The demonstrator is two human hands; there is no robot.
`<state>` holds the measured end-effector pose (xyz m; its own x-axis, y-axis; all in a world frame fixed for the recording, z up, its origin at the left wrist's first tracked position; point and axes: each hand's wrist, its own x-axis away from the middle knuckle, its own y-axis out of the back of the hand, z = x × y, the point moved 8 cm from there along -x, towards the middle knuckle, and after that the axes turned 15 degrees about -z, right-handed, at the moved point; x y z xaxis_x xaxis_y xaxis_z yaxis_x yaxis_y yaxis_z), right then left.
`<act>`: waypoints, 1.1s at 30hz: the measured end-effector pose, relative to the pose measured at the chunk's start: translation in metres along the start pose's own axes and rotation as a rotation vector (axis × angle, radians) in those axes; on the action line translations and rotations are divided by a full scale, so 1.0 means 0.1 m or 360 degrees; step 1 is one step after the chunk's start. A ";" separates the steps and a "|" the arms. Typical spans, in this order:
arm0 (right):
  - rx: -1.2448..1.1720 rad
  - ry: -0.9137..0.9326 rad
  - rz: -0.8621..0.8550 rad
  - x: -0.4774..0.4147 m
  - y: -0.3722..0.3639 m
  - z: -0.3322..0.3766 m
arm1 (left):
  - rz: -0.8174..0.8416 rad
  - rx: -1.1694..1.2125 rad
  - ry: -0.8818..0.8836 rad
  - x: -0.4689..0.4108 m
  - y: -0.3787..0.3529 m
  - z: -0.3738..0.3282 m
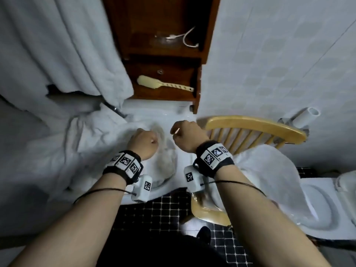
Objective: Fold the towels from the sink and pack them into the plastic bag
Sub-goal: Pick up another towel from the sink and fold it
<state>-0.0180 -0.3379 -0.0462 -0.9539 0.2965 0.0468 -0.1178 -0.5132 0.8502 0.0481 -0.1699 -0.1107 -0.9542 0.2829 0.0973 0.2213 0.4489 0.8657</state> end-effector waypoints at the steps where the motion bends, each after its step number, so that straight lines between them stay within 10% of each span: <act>1: -0.0033 -0.0041 0.0030 -0.02 -0.20 0.05 | -0.0017 -0.0080 0.0102 -0.02 0.04 0.31; 12: 0.0188 0.0034 0.0278 -0.04 -1.88 0.83 | -0.0476 0.0292 0.0181 -0.07 0.59 1.94; 21: 0.0371 -0.0215 0.0091 0.02 -1.74 0.92 | 0.0182 0.0319 0.0165 0.03 0.33 2.04; 25: 0.0410 0.0004 -0.0388 -0.05 -1.14 1.28 | 0.0371 0.0169 -0.0020 0.15 0.32 1.85; 33: -0.1378 0.0033 -0.0939 0.36 0.08 1.81 | -0.0560 0.0481 -0.0160 0.27 1.02 1.46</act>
<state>-0.0034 -0.1855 0.0578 -0.6844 0.6777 -0.2689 -0.7155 -0.6952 0.0690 0.0743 0.0072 -0.0915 -0.9608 0.1432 -0.2375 -0.0492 0.7547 0.6542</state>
